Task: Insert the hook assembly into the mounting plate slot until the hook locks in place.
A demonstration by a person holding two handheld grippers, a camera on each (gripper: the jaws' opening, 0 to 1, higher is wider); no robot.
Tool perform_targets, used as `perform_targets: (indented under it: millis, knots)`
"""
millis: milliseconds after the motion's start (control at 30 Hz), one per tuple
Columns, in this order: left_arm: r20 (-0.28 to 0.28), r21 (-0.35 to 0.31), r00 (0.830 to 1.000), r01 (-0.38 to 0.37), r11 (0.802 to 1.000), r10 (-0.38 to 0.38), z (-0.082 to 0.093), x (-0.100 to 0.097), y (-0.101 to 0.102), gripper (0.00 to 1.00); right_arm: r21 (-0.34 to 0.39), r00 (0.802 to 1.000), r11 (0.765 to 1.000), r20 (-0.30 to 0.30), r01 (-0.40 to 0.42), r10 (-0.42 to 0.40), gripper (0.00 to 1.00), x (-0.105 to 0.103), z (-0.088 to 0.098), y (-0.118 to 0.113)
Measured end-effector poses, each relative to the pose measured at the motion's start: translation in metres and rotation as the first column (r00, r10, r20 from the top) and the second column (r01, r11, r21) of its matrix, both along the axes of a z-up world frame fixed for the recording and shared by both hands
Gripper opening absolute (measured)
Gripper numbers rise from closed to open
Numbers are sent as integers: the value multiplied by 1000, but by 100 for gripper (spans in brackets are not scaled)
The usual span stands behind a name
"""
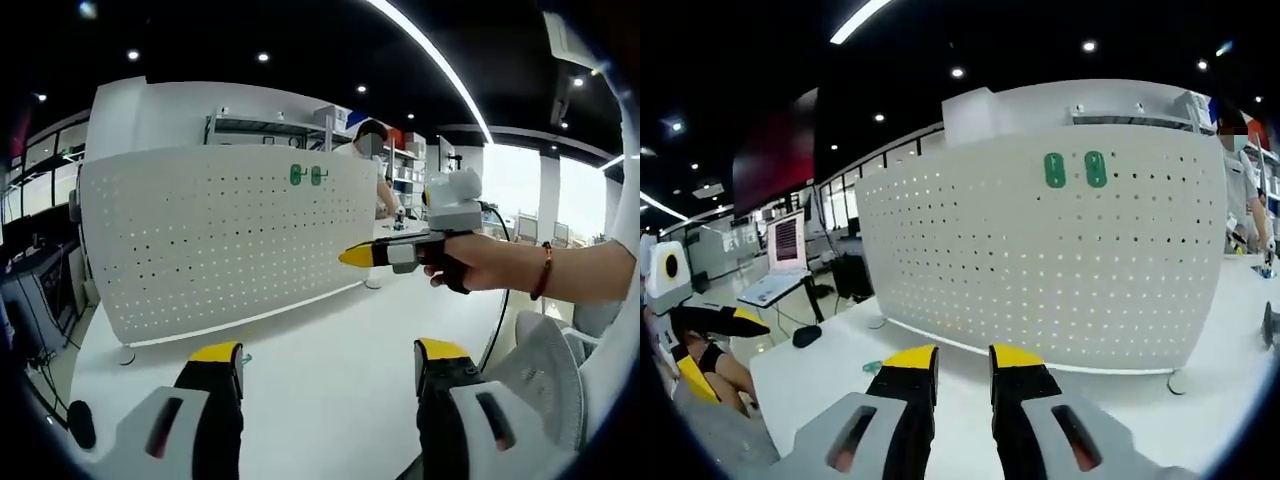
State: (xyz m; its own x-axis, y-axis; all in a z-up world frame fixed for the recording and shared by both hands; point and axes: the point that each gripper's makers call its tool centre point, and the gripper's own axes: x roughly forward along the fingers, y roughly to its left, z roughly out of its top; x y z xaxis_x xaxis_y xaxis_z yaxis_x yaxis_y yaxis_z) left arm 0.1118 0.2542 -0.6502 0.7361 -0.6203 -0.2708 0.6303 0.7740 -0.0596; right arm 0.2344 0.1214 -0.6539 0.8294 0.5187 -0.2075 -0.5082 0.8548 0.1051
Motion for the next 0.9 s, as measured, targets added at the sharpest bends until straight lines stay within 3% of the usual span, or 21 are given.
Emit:
perform_targets:
  millis: [367,567,767,900]
  knots:
    - [-7,18,1000,5,1000,-5,-7,1,-5,72,15,1000,1000,18,-19,19,21,-15,5,4]
    - [-19,21,1000,14,1000,-14,-12,7,3,71,14,1000,1000,12,-24,24,23,-17,3,9]
    - [-55,-10,998,12,1000,-13,-19,22,20,70,6,1000,1000,2,-29,29,25,-19,-1,24]
    - [-57,5,998,22,1000,-22,-21,33,30,68,-4,1000,1000,-21,-12,12,25,-18,-6,34]
